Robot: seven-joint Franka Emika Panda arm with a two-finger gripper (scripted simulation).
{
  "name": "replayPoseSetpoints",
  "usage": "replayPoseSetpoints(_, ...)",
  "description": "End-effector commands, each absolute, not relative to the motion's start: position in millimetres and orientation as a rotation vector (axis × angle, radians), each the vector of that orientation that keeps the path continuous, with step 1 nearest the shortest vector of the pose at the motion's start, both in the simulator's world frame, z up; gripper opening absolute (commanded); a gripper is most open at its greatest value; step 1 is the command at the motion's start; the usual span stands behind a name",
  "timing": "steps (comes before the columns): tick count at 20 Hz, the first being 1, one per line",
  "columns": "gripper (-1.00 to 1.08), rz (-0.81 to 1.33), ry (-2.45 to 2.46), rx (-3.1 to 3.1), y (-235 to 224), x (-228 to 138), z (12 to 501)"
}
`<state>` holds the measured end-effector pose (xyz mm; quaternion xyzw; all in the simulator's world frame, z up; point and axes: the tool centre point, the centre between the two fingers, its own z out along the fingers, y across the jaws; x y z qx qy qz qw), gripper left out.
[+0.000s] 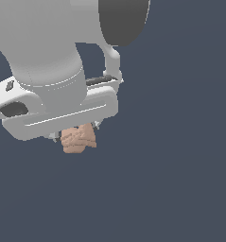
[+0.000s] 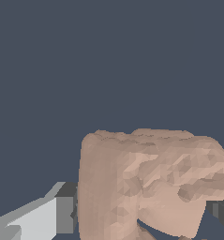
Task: Pick up the object and move it to a goal position.
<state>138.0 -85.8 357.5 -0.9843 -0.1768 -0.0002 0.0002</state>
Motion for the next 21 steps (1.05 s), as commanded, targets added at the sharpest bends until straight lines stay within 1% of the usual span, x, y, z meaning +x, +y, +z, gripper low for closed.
replayPoseSetpoints(1, -1.00, 0.000, -0.555, -3.092, -87.1, 139.7, 362.6)
replayPoseSetpoints(21, -1.00, 0.000, -0.555, -3.092, -89.2, 142.9, 371.0)
